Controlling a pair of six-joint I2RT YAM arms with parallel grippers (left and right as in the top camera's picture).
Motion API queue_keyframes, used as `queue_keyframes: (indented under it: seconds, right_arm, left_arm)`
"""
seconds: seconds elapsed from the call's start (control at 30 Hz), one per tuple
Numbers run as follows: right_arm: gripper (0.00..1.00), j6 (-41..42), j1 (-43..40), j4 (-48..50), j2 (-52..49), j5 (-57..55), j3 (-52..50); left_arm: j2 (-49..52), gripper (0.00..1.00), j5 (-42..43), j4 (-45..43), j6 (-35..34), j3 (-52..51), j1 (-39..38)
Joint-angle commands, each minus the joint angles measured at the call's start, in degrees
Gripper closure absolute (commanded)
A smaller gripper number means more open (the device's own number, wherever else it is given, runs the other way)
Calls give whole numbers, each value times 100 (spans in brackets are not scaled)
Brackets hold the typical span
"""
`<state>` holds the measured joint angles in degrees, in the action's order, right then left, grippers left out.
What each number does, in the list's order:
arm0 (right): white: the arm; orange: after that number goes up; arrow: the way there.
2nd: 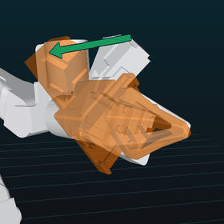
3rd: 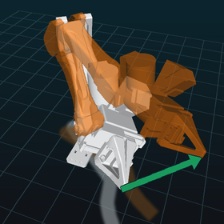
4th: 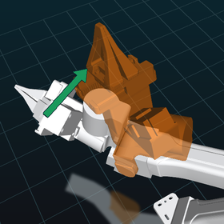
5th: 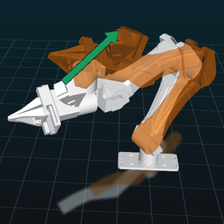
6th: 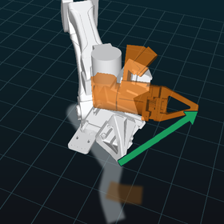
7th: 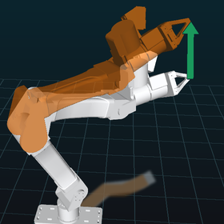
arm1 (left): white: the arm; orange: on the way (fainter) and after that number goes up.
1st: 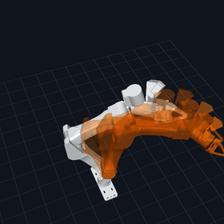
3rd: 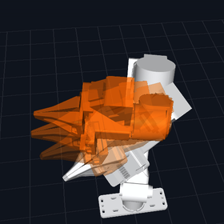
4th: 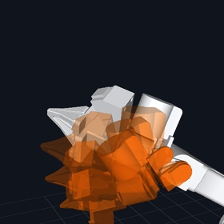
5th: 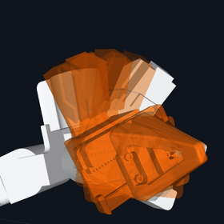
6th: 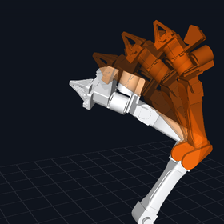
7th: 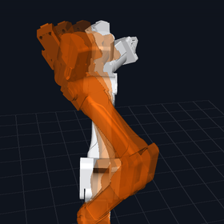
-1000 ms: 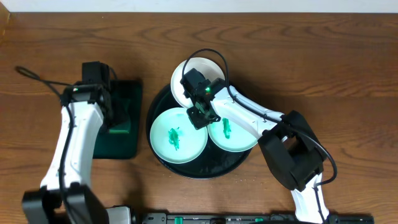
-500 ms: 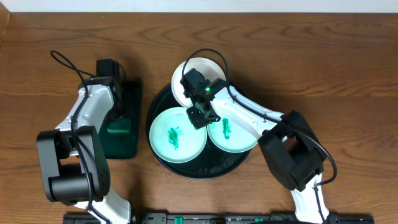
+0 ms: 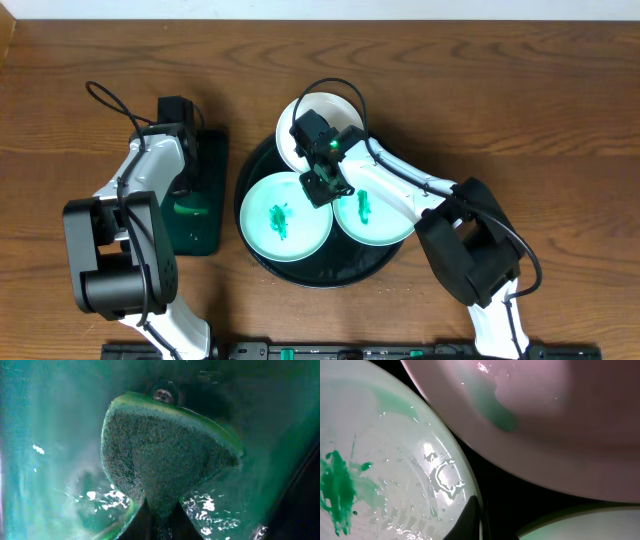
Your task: Clean dirty plates on tray and stack at the side
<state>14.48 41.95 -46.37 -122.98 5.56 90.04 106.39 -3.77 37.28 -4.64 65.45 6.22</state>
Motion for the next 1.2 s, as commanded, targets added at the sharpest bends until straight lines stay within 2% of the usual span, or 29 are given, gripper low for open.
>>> queue_keyframes:
  seconds: [0.0,0.1,0.27,0.4,0.57,0.77,0.83,0.97,1.17]
  right_arm:
    - [99,72,133,66,-94,264,59]
    - [99,70,133,92,-94,376,59]
    - [99,72,131,96,-94,444,59]
    - [99,70,116,98,-94,546,59]
    - [99,72,116,118,-94,570,59]
    - [99,70,20,94,-94,756,59]
    - [99,70,-2,74,-94,857,59]
    - [99,2,-2,55,-94,1043,33]
    - [99,4,0,74,-94,1058,20]
  left_arm:
    - [0,92,146,407,-59,195,-2]
    - [-343,93,151,927,-221,619,-2]
    - [-1213,93,192,1521,-1274,868,-20]
    - [-1596,93,702,1939,-1631,868,-136]
    - [-1626,93,1086,2127,-2271,608,-876]
    - [-1626,93,898,1620,-3119,-192,-2004]
    - [-1626,93,846,1010,-3480,-728,-2214]
    - [-1615,93,697,234,-3657,-1362,-2347]
    - [-1615,93,457,-280,-3663,-1982,-2614]
